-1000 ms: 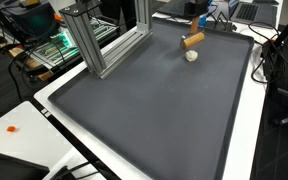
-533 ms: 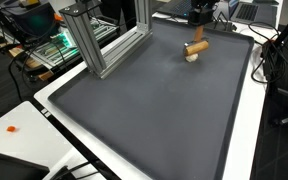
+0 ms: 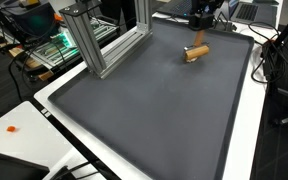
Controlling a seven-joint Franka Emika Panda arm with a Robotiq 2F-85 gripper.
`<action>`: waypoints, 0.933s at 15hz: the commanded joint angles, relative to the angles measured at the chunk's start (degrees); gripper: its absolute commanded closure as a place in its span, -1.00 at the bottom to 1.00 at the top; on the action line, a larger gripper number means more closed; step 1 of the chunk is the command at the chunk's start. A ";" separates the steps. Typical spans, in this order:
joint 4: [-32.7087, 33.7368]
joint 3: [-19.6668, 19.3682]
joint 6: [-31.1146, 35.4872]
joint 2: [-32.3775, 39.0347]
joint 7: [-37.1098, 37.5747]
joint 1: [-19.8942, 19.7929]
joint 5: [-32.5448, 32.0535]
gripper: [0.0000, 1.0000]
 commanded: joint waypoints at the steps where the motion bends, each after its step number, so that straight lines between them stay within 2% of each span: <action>1: 1.19 0.08 -4.88 0.53 -0.93 0.04 3.07 0.57; 8: 0.46 0.30 -6.63 0.61 -1.55 -0.19 7.26 0.57; 14: -0.07 -0.22 -4.16 0.74 -4.46 0.29 4.93 0.57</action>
